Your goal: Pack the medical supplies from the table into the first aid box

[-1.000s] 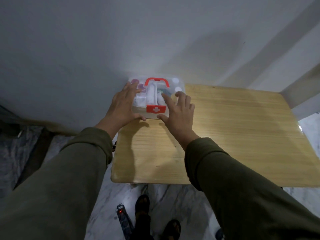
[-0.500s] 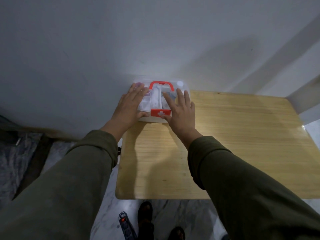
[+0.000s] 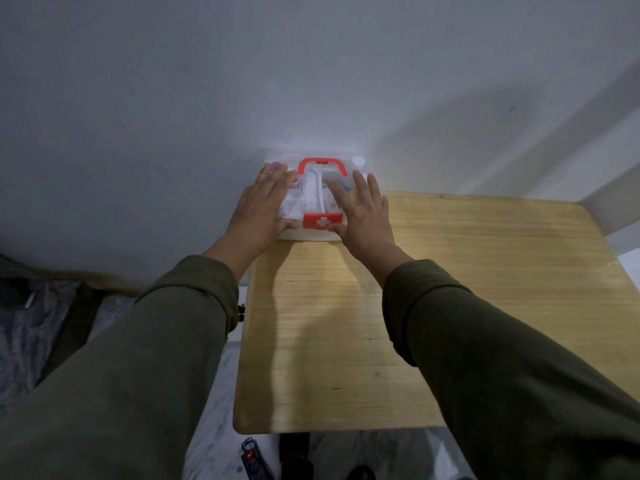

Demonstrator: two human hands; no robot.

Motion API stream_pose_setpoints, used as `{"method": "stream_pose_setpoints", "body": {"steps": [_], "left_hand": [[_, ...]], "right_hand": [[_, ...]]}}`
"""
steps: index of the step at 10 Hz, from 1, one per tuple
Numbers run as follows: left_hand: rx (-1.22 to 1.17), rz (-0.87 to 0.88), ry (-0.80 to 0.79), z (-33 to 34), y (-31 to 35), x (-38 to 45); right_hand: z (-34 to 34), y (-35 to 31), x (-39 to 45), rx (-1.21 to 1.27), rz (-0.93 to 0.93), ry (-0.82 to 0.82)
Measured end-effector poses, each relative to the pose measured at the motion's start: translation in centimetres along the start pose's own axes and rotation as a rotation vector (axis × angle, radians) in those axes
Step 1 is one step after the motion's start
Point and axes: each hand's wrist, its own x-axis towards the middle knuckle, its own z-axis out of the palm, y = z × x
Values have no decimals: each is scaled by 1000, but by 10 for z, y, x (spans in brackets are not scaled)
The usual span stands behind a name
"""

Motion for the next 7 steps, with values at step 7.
{"method": "stream_pose_setpoints", "body": {"steps": [7], "left_hand": [[-20, -72, -15, -23, 6, 0]], "right_hand": [[-27, 4, -9, 105, 35, 113]]}}
